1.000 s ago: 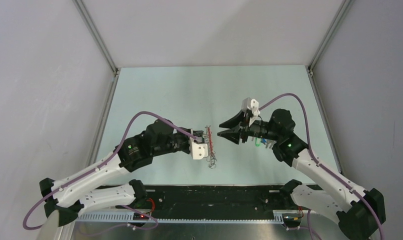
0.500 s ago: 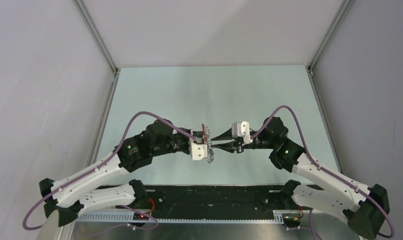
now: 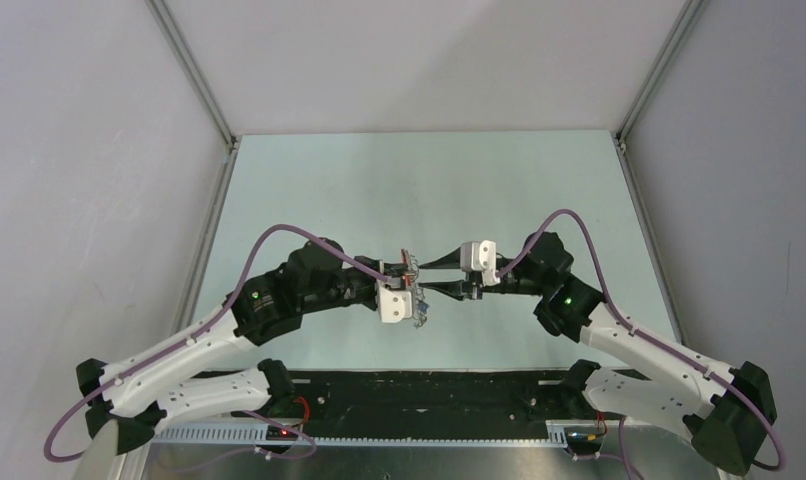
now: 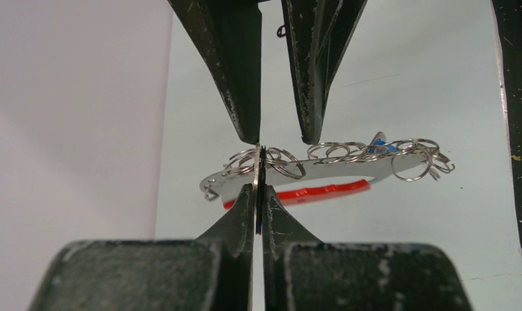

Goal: Remove the keys from the keyring

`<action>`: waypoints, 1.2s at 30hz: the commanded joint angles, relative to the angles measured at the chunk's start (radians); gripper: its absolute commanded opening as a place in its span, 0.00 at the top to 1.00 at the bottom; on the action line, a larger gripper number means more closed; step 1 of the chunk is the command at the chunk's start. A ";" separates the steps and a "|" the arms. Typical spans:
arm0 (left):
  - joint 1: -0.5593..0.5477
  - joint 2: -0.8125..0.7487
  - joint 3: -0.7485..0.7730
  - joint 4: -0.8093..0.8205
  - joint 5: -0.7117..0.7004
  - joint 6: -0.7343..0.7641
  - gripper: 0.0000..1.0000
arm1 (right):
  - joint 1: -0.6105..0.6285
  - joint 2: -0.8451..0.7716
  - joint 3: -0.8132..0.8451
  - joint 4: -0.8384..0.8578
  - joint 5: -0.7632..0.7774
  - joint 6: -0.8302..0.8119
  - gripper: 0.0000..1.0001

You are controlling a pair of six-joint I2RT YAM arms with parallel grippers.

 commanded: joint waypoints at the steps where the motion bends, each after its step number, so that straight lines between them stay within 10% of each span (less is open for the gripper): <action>1: -0.004 -0.021 0.001 0.041 0.023 0.014 1.00 | 0.005 -0.004 0.004 0.073 0.005 -0.005 0.62; 21: -0.004 -0.032 0.001 0.041 0.006 0.012 1.00 | 0.015 0.050 0.004 0.082 -0.033 0.063 1.00; 36: -0.004 -0.040 -0.002 0.042 0.005 0.015 1.00 | -0.004 0.001 0.004 0.025 0.046 0.201 1.00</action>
